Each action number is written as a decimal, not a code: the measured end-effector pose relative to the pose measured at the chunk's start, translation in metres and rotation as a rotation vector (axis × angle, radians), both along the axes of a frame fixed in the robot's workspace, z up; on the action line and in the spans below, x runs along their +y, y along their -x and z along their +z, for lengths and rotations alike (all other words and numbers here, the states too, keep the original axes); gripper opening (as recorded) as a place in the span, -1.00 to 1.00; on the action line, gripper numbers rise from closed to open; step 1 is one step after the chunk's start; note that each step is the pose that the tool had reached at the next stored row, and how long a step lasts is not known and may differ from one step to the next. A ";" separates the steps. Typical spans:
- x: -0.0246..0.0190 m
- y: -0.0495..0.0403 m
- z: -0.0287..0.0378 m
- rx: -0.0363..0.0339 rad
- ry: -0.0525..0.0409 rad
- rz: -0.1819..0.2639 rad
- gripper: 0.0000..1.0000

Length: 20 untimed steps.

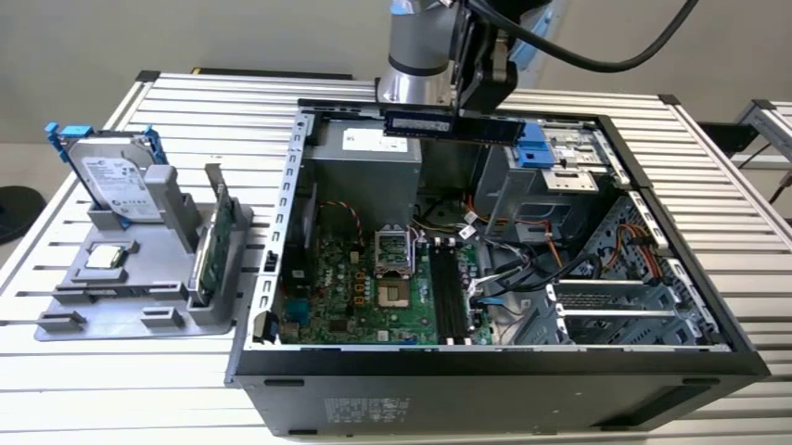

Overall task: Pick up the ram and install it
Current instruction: 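Insert the ram into the slot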

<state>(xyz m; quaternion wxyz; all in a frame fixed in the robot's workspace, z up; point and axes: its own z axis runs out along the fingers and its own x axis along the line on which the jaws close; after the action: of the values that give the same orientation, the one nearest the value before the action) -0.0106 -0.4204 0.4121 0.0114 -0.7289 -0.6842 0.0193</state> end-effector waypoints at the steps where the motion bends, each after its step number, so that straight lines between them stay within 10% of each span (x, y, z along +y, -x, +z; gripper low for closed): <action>1: 0.0004 0.0000 0.0000 0.0000 0.0001 0.000 -1.00; 20: 0.0036 -0.0002 0.0000 0.0000 0.0000 0.000 -1.00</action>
<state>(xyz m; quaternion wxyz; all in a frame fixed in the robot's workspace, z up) -0.0104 -0.4168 0.4121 0.0114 -0.7289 -0.6842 0.0193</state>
